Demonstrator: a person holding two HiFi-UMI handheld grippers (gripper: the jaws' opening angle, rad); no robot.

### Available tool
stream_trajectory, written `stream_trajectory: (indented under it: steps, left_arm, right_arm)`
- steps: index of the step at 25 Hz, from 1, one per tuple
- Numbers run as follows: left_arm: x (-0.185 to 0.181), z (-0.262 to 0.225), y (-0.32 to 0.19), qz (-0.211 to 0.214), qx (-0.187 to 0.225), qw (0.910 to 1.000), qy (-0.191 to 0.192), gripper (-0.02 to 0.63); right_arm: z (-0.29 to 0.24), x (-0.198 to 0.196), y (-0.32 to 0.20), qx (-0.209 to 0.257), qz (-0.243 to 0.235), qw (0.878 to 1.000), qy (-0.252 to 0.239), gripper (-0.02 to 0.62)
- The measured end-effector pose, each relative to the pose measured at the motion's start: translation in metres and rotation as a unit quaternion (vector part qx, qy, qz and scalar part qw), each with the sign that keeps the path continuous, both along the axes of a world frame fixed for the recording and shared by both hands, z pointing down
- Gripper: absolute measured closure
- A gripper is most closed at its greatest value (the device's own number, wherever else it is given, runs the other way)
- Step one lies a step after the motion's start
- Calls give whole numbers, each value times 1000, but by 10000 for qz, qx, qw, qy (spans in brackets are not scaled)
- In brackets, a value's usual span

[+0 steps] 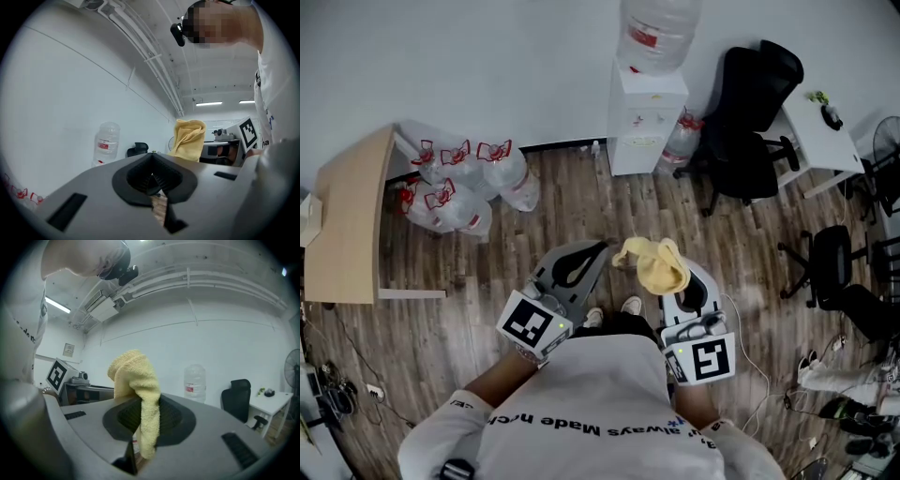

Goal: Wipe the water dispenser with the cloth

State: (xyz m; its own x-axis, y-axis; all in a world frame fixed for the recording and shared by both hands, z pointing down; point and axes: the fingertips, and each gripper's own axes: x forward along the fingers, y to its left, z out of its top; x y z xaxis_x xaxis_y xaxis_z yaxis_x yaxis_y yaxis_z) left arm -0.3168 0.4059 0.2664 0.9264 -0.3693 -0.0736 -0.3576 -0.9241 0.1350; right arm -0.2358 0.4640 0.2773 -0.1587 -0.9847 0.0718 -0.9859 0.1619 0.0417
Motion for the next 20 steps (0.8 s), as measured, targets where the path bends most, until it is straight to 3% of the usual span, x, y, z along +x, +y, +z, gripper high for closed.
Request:
stream_trajectory:
  steps: [8, 20]
  left_arm:
    - [4, 2, -13, -75, 53, 10000, 2, 589]
    - [48, 3, -50, -387, 55, 9992, -18, 589]
  right_arm:
    - [5, 11, -8, 11, 74, 10000, -9, 532]
    - [11, 73, -40, 6, 162, 9999, 36, 532]
